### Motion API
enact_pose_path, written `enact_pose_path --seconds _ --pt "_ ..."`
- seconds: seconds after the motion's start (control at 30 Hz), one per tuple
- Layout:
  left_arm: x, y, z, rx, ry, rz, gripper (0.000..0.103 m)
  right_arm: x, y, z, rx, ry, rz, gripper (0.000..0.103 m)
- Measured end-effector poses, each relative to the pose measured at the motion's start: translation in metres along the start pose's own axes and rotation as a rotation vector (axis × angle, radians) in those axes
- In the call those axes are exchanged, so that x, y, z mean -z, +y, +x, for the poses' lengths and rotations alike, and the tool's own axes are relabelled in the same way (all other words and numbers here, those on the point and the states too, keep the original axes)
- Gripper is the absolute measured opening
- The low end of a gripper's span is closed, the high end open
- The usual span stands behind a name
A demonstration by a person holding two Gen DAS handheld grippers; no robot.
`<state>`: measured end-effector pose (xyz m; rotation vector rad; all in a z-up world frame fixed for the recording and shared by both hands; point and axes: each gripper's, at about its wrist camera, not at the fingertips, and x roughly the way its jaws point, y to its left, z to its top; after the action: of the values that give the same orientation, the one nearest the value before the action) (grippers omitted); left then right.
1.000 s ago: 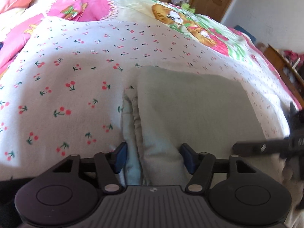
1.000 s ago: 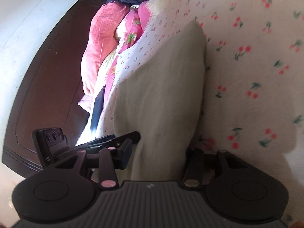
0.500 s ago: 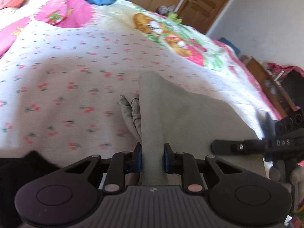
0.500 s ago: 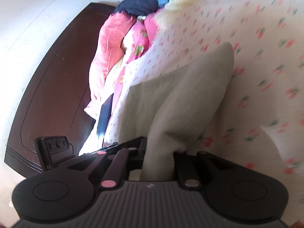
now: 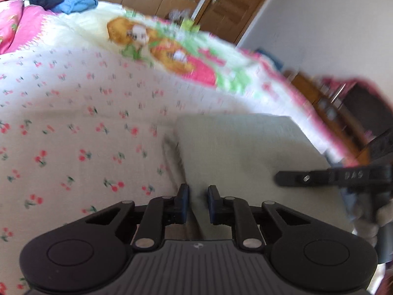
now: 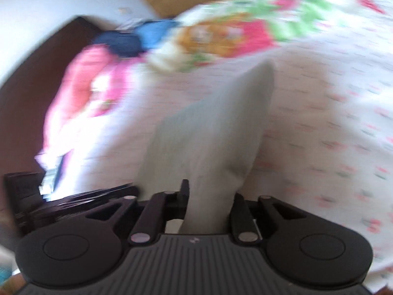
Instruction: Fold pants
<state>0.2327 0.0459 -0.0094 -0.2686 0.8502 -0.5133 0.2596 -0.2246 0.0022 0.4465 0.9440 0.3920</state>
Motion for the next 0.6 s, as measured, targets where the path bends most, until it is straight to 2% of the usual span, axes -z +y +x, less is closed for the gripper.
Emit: enact_pose_path --seconds 0.07,0.17,0.23,0.27,0.33,0.43,0.5,0.6 --pt "0.006 -0.001 0.001 -0.043 -0.001 0.020 0.038 0.009 -0.012 0.000 0.011 0.000 0.032 0.032" --pt "0.010 -0.004 -0.017 -0.149 -0.021 0.076 0.038 0.022 -0.012 -0.018 0.005 -0.074 0.017 0.033" --pt "0.009 -0.007 -0.031 -0.232 -0.044 0.114 0.037 0.025 -0.008 -0.032 0.059 -0.136 -0.020 0.033" --pt "0.007 -0.008 -0.038 -0.250 -0.067 0.135 0.037 0.026 -0.004 -0.041 0.092 -0.179 -0.045 0.033" --pt "-0.002 -0.020 -0.045 -0.268 -0.120 0.185 0.037 0.026 0.002 -0.052 0.122 -0.253 -0.069 0.033" --pt "-0.017 -0.047 -0.033 -0.247 -0.177 0.262 0.037 0.016 0.008 -0.051 0.097 -0.336 -0.064 0.033" --pt "-0.024 -0.062 -0.013 -0.233 -0.194 0.306 0.038 0.008 0.010 -0.040 0.061 -0.353 -0.072 0.033" --pt "-0.030 -0.067 0.023 -0.257 -0.181 0.320 0.038 0.003 0.008 -0.018 0.096 -0.348 -0.101 0.033"
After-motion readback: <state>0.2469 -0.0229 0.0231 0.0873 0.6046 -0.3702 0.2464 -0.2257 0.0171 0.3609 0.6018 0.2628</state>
